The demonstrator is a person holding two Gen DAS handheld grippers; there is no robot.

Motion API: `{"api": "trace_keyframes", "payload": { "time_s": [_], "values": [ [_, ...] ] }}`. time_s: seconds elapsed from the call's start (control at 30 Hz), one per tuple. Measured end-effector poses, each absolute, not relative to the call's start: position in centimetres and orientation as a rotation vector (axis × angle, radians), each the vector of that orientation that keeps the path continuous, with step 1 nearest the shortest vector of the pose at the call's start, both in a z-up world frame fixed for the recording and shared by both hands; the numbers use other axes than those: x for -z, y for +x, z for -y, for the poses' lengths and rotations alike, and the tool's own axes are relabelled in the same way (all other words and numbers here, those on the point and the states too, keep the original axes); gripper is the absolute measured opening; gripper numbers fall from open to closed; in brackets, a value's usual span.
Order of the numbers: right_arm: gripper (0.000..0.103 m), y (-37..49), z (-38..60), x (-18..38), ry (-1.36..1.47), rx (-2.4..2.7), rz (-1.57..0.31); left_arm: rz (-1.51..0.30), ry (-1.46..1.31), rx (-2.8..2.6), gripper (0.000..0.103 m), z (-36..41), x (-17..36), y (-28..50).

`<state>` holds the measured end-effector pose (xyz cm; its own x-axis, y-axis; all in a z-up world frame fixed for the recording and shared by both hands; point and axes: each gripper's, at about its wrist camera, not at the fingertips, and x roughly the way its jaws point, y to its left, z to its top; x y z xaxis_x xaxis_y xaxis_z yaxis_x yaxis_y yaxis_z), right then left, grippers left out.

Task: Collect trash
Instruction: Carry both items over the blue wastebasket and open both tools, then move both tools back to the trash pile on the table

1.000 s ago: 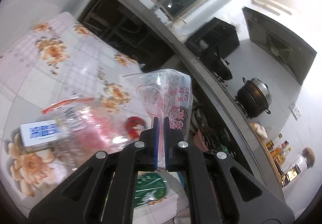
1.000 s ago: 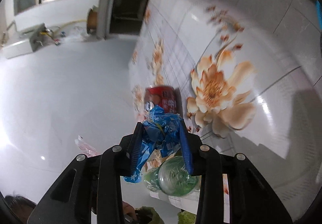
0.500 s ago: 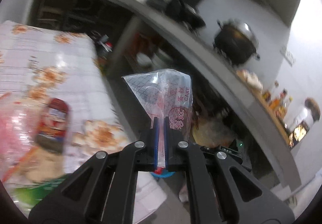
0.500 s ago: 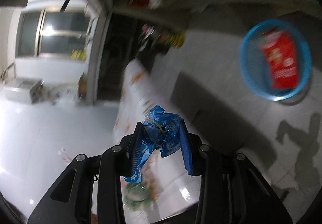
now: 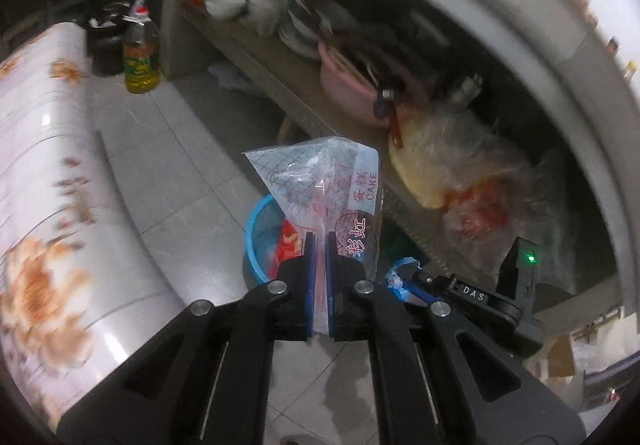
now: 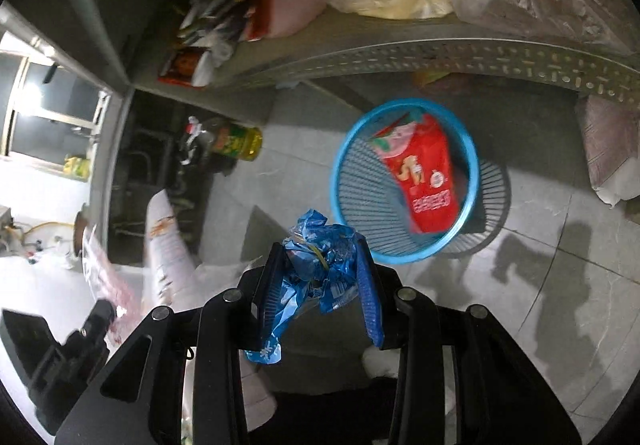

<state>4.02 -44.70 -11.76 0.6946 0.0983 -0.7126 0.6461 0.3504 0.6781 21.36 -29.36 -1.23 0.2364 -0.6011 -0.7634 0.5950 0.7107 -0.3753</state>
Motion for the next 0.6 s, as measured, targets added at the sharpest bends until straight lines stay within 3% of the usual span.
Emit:
{"api": "trace_keyframes", "payload": {
  "time_s": [0.17,0.23,0.27,0.3,0.6],
  "values": [
    [0.040,6.9,46.9,14.3,1.159,0.458,-0.763,-1.067,0.083,0.788,0.004,35.2,4.5,23.5],
    [0.052,7.7,47.9,16.0,1.139,0.487,-0.787,-1.065,0.100,0.789,0.018,36.8,6.1,24.4],
    [0.057,8.0,48.3,17.3,1.135,0.521,-0.801,-1.081,0.122,0.772,0.039,37.7,6.9,24.9],
    [0.058,8.1,48.6,18.1,1.135,0.531,-0.810,-1.092,0.136,0.758,0.043,38.1,7.4,25.3],
    [0.058,5.3,48.5,21.7,1.171,0.588,-0.835,-1.114,0.111,0.735,0.043,36.7,7.9,25.2]
  ]
}}
